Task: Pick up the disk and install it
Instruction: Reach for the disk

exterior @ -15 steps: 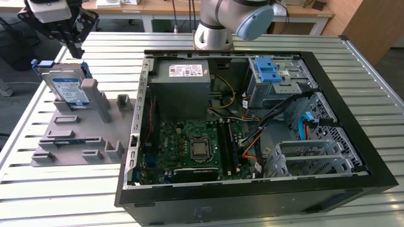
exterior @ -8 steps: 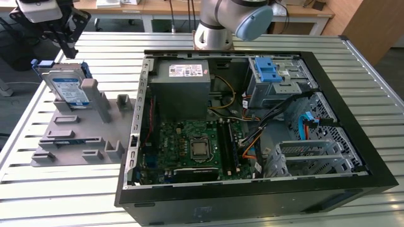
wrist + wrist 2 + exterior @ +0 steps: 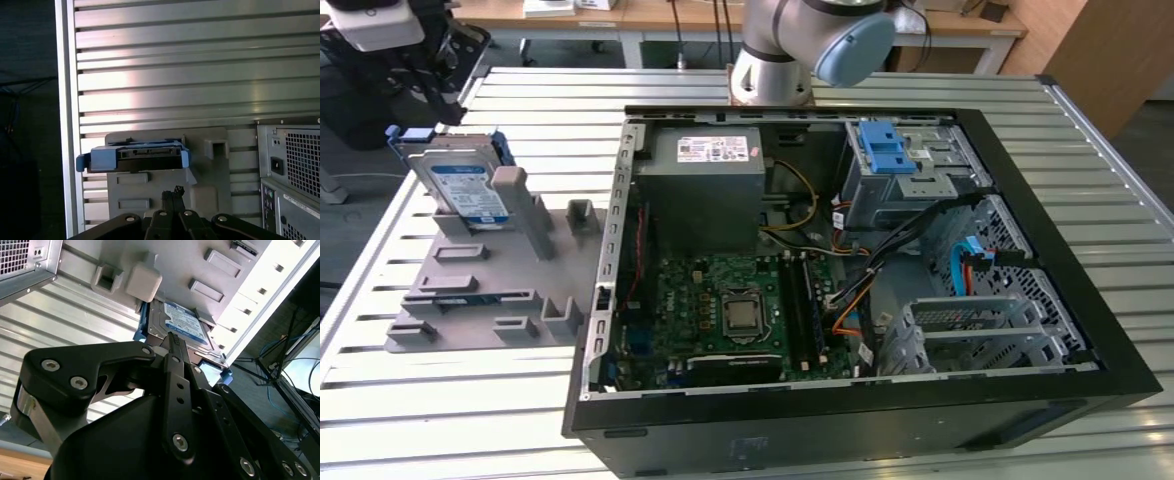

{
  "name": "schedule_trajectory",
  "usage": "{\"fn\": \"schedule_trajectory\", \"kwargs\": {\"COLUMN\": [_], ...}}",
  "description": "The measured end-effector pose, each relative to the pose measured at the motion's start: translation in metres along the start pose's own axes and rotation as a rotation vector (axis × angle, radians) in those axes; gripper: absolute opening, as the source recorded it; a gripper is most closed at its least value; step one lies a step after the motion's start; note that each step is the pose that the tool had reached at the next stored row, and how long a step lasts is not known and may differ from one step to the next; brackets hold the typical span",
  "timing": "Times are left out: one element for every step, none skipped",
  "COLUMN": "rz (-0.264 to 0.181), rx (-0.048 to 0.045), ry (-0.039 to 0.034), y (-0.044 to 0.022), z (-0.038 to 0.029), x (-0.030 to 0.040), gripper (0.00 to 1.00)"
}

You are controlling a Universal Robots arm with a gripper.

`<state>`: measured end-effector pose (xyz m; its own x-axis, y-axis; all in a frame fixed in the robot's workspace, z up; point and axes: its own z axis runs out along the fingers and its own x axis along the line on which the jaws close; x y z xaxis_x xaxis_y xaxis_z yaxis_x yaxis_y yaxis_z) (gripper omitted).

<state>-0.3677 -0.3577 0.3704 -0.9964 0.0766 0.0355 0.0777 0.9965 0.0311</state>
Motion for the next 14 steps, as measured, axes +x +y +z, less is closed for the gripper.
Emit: {"fn": "schedule_trajectory", "kwargs": {"rz": [0.000, 0.000, 0.000, 0.000, 0.000, 0.000, 0.000, 0.000, 0.000, 0.000, 0.000, 0.000, 0.000, 0.000], "rx": [0.0000, 0.0000, 0.0000, 0.0000, 0.0000, 0.0001, 0.0000, 0.0000, 0.0001, 0.0000, 0.0001, 0.0000, 0.0000, 0.0000], "ry": [0.0000, 0.0000, 0.0000, 0.0001, 0.0000, 0.0000, 0.0001, 0.0000, 0.0001, 0.0001, 0.0001, 0.0000, 0.0000, 0.0000], "y": [0.0003, 0.0007, 0.0011, 0.0015, 0.0018, 0.0021, 0.0024, 0.0027, 0.0030, 0.0034, 0.0038, 0.0042, 0.0046, 0.0050], "z": [0.0004, 0.0007, 0.0011, 0.0014, 0.0019, 0.0023, 0.0028, 0.0034, 0.0038, 0.0043, 0.0047, 0.0051, 0.0055, 0.0060], "x": [0.0015, 0.0032, 0.0048, 0.0064, 0.0082, 0.0101, 0.0121, 0.0142, 0.0162, 0.0182, 0.0201, 0.0220, 0.0241, 0.0263], "gripper": [0.11, 0.11, 0.11, 0.11, 0.11, 0.11, 0.11, 0.11, 0.11, 0.11, 0.11, 0.11, 0.11, 0.11]}}
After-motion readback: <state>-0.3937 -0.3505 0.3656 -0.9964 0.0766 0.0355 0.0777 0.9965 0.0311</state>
